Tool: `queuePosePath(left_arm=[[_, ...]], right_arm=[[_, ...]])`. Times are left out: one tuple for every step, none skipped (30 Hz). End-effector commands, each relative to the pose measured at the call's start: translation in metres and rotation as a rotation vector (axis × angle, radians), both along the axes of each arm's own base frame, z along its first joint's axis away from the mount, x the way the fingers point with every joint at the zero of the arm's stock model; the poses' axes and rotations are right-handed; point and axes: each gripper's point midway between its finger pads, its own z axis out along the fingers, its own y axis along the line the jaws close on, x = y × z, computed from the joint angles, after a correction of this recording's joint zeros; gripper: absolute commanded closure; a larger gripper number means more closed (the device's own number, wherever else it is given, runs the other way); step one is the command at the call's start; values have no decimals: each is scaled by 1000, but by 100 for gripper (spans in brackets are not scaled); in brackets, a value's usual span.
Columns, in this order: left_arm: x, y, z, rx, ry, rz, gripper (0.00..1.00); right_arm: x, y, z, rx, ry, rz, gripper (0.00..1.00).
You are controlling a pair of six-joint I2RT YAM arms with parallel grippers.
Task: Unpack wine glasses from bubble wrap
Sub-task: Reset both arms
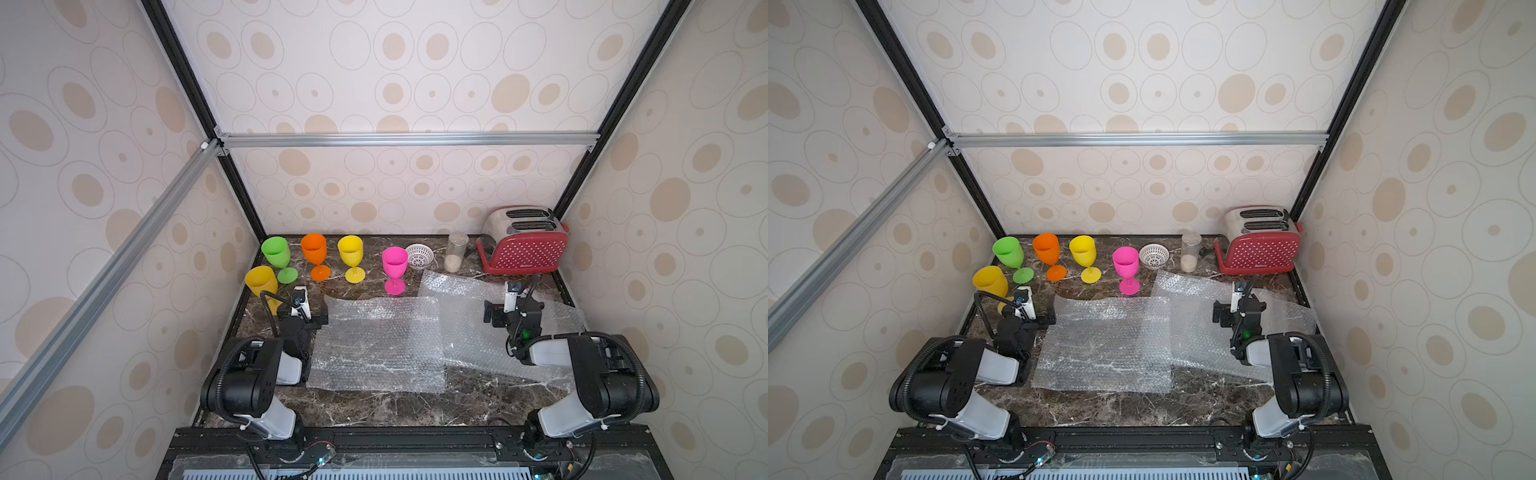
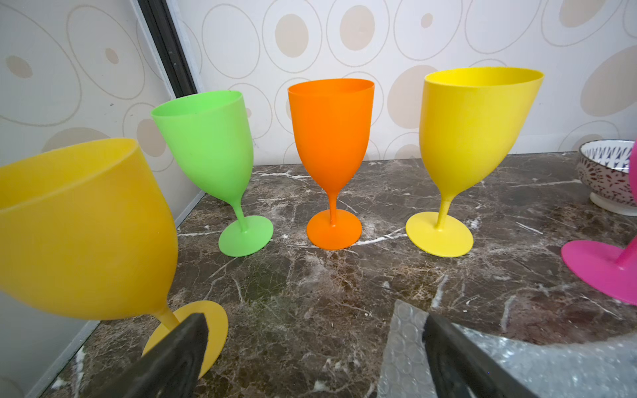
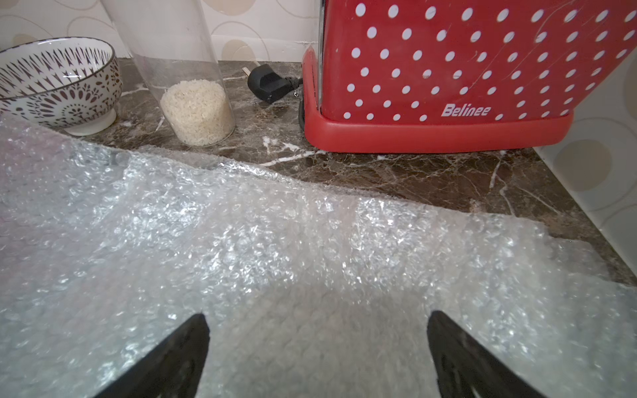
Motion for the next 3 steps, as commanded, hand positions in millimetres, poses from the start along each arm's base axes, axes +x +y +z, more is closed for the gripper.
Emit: queuePosePath(left_arm=[[4, 0, 8, -3, -28, -6, 2], [4, 0, 8, -3, -28, -7, 2], [4, 0, 8, -3, -28, -6, 2]], right_arm=[[6, 1, 10, 1, -25, 8, 0], [6, 2, 10, 1, -26, 9, 0], [6, 1, 11, 1, -32, 8, 0]])
